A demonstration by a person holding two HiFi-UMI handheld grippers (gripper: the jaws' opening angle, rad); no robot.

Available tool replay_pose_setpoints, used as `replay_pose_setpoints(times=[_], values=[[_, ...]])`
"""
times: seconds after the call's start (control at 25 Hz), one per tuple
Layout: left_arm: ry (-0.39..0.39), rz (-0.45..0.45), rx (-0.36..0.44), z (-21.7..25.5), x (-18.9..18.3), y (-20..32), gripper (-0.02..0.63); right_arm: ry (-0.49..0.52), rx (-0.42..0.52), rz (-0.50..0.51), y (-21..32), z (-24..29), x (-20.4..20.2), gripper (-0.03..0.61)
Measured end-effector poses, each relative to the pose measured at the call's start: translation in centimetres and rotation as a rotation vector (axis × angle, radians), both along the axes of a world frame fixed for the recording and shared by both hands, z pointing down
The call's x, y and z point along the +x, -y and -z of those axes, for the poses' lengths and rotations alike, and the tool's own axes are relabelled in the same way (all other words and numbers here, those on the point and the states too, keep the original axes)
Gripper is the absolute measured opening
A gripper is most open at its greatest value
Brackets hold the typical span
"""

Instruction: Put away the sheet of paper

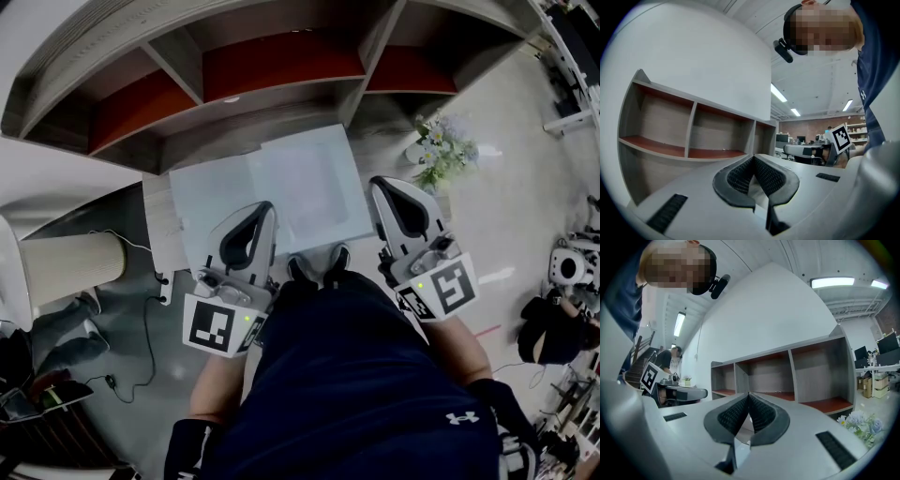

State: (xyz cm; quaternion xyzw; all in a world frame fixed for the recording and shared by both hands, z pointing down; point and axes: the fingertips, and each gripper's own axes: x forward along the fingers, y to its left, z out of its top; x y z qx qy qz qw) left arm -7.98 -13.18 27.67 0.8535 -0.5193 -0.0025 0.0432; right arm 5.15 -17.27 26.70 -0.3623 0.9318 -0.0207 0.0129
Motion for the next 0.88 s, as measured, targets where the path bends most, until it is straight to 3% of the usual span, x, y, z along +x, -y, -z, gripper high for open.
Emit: replay_pose_setpoints(times=[0.4, 0.88], values=[[-0.002, 0.031, -0.020, -0.6, -0.9, 0.4, 0.015, -0.041, 0.057, -0.005, -0.4, 0.4, -0.3, 0.006], [-0.006, 0.040, -0.030, -0.9, -1.3, 0.6, 0.015, -0.035, 0.041, -0.010, -0.2, 0.1, -0.2, 0.006]])
